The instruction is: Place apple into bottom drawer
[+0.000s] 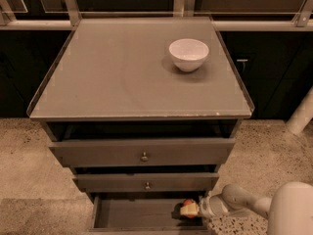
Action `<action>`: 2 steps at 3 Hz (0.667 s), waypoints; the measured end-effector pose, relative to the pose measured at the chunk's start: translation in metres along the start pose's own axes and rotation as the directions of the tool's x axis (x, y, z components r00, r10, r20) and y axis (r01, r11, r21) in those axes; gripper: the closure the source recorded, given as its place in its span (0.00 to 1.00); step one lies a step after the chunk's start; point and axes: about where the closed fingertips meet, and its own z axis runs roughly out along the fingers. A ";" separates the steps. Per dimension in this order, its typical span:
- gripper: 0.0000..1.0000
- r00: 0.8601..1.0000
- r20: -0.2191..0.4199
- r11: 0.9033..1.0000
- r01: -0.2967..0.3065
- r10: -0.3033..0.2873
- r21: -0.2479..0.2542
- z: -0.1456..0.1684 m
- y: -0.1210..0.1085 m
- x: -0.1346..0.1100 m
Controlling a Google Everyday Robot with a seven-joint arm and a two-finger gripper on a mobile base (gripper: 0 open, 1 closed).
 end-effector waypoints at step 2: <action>0.00 1.000 0.000 1.000 0.000 0.000 0.000 0.000 0.000 0.000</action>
Offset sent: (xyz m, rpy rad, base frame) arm 0.0000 0.0000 0.0000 0.0000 0.0000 0.0000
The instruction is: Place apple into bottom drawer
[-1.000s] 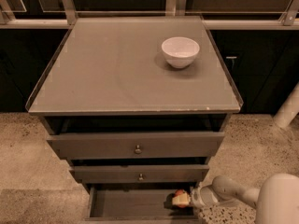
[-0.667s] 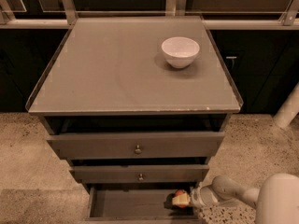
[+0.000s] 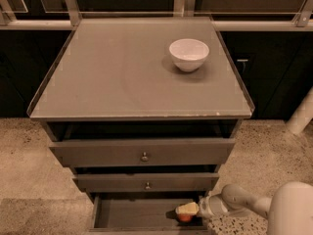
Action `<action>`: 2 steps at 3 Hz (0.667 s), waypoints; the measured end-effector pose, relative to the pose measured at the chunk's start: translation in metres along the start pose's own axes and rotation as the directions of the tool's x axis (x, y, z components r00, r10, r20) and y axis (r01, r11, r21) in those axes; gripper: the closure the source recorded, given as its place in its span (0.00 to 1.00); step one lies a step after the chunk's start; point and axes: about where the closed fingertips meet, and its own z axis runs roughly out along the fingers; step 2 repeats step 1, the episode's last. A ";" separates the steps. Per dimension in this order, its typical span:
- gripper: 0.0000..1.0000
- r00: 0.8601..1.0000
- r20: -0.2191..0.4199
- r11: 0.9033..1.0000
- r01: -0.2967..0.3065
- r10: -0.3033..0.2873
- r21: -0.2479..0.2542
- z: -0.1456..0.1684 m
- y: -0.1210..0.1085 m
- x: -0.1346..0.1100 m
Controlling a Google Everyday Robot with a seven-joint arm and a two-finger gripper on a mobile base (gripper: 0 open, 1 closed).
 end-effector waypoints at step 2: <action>0.00 1.000 0.000 1.000 0.000 0.000 0.000 0.000 0.000 0.000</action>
Offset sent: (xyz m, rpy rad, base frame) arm 0.0000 0.0000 0.0000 0.0000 0.0000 0.0000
